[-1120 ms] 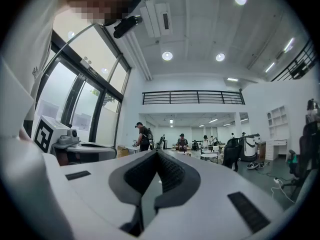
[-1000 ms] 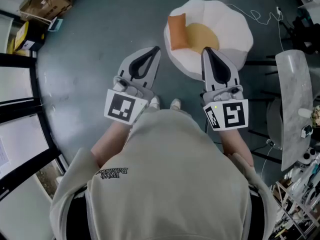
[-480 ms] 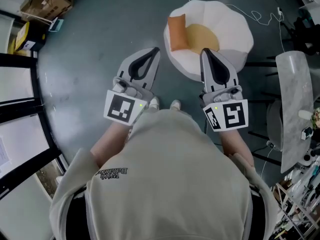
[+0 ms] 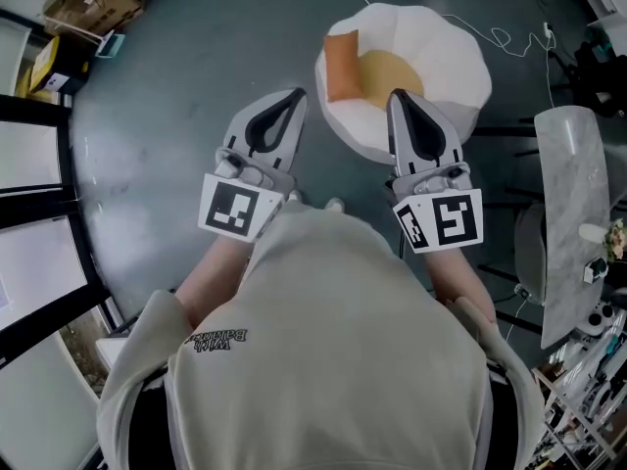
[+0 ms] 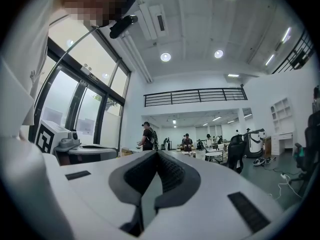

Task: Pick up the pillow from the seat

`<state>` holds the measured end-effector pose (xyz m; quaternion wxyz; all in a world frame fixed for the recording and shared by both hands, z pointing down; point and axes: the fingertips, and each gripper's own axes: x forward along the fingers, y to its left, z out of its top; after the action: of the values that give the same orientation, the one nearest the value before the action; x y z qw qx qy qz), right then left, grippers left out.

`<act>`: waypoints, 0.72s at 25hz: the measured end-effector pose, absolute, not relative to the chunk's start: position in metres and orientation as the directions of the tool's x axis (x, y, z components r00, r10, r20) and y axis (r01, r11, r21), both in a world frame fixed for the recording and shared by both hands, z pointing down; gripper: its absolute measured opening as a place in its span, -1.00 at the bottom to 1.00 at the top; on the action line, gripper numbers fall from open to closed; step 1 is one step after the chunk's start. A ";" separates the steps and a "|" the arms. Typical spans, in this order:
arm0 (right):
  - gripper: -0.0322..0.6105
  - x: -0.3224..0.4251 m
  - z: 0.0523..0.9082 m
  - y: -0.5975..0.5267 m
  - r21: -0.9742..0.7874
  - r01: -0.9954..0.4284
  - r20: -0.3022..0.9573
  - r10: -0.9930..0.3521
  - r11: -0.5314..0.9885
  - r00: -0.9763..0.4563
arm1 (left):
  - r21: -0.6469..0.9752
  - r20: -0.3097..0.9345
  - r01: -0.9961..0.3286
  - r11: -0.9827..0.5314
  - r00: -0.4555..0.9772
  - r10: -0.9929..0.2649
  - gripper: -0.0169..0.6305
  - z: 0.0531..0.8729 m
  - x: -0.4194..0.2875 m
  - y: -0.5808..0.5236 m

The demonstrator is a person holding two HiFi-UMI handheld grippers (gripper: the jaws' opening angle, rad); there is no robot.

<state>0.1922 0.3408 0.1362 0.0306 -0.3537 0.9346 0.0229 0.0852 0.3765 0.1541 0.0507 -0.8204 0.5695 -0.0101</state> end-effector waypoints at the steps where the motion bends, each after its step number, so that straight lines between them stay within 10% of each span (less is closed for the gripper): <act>1: -0.87 0.196 0.138 0.340 0.020 -0.661 -0.072 -0.658 0.750 -0.749 | -0.102 -0.048 -0.935 -0.339 0.345 -0.938 -0.92 0.154 0.087 0.376; 18: -0.87 0.216 0.150 0.337 0.008 -0.629 -0.095 -0.625 0.778 -0.775 | -0.168 -0.067 -0.943 -0.288 0.303 -0.951 -0.92 0.166 0.103 0.375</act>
<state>0.2163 0.3372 0.1500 0.0437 -0.3329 0.9418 0.0195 0.1034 0.3749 0.1663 0.0879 -0.8023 0.5900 -0.0231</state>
